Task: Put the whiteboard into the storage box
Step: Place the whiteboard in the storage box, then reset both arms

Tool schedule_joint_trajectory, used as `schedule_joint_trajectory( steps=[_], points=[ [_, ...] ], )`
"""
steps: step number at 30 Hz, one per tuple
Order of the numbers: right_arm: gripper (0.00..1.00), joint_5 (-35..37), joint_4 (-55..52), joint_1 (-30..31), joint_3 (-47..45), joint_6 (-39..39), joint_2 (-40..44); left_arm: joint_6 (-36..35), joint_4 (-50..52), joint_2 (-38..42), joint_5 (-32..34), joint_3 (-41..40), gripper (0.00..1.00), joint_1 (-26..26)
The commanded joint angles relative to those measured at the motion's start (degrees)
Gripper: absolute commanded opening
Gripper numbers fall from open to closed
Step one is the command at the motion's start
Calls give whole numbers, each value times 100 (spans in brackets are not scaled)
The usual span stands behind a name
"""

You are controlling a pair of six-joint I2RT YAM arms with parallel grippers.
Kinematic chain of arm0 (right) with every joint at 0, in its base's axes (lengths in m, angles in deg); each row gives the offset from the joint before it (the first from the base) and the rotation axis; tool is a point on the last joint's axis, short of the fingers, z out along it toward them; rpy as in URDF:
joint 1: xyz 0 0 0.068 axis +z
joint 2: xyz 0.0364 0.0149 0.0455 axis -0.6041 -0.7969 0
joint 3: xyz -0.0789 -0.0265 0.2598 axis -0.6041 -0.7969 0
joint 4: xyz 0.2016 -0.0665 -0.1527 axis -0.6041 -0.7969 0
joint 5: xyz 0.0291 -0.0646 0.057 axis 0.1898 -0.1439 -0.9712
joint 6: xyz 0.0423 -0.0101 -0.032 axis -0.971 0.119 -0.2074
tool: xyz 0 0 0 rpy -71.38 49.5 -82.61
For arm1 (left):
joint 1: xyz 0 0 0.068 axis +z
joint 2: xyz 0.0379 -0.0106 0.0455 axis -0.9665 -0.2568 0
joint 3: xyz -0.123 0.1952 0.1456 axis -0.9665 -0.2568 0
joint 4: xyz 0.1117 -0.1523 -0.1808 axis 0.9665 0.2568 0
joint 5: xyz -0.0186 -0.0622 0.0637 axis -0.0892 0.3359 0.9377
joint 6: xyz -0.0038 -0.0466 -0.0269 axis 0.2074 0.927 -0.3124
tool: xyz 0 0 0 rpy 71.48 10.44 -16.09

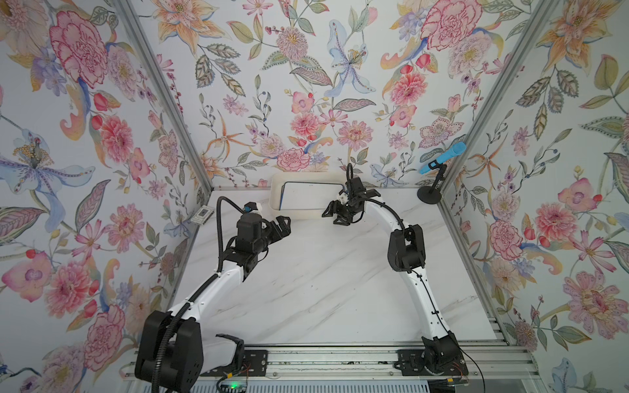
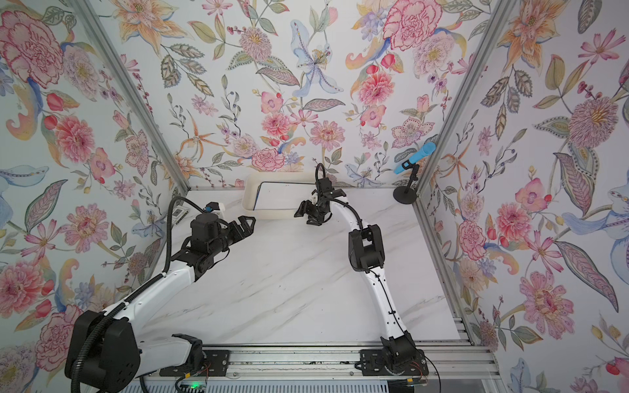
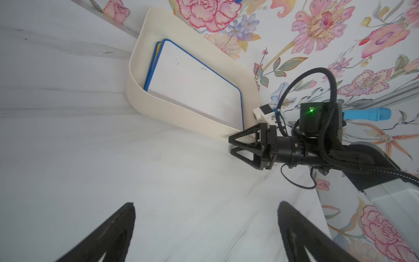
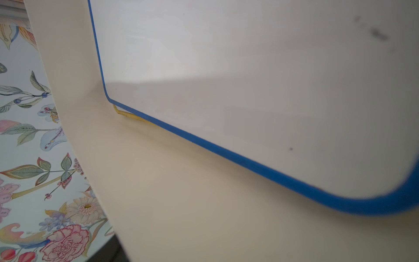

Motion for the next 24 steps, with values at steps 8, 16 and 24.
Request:
schedule_joint_trajectory(
  steps=[8,16,24],
  points=[
    [73,87,-25,254,-1484,628,1707,-586,218,336,-63,-302,100,292],
    [79,1036,193,396,-3212,1776,3301,-1660,370,746,1506,-713,100,811],
    [84,2081,2302,337,-6477,2141,5902,-2338,-848,1475,2230,-1634,100,1499]
  ],
)
